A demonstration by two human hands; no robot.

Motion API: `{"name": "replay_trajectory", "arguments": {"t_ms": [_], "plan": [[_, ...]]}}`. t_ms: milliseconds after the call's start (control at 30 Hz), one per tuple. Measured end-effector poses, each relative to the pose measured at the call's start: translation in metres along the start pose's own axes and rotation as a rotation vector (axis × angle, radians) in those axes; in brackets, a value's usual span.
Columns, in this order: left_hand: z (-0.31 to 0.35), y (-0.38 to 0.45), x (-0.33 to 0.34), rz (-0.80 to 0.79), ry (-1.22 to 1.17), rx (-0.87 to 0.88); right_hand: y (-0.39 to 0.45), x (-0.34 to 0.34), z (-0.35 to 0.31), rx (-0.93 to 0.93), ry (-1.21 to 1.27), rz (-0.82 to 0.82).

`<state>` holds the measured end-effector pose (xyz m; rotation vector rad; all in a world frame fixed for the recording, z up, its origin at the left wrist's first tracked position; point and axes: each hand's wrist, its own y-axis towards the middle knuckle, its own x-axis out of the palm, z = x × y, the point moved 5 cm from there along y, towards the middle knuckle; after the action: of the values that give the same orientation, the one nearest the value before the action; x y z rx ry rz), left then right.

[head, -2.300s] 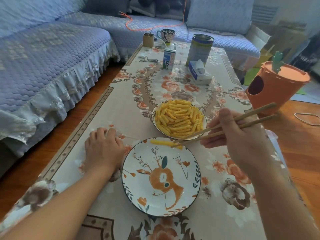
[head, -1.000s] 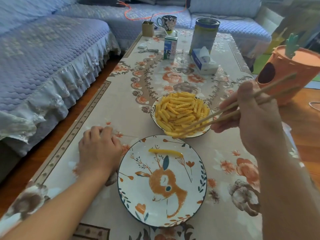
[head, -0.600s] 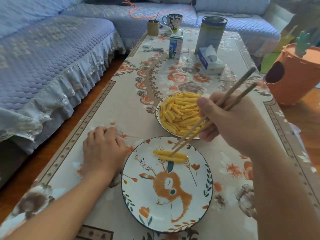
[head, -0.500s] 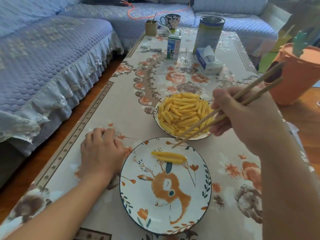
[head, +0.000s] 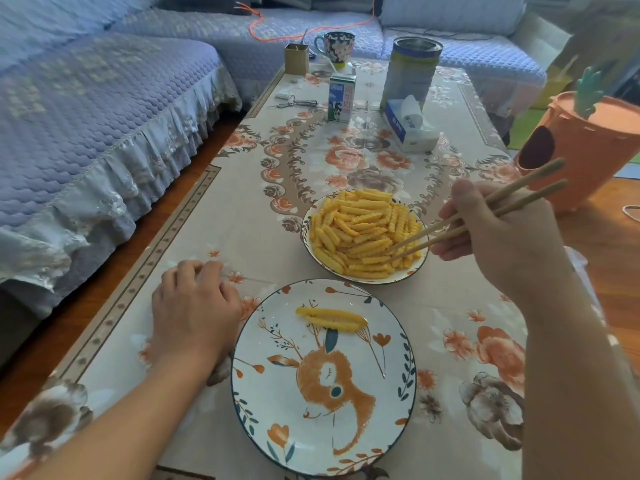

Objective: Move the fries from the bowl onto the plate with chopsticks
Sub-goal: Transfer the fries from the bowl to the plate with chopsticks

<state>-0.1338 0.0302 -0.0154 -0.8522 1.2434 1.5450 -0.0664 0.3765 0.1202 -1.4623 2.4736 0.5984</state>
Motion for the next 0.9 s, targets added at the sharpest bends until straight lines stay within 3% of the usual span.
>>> {"name": "replay_trajectory", "arguments": {"t_ms": [467, 600, 767, 900], "plan": [[0.001, 0.0, -0.002, -0.006, -0.015, -0.009, 0.0, -0.02, -0.006, 0.034, 0.156, -0.032], [0.001, 0.0, -0.001, 0.011, -0.006, -0.003, -0.011, 0.0, -0.024, 0.091, 0.251, -0.155], [0.0, 0.0, 0.0, 0.001, -0.018, -0.017, -0.018, 0.032, -0.021, 0.123, 0.144, -0.273], [0.001, 0.0, 0.0, -0.002, -0.022, -0.022, -0.01, 0.012, -0.017, 0.103, 0.161, -0.194]]}}
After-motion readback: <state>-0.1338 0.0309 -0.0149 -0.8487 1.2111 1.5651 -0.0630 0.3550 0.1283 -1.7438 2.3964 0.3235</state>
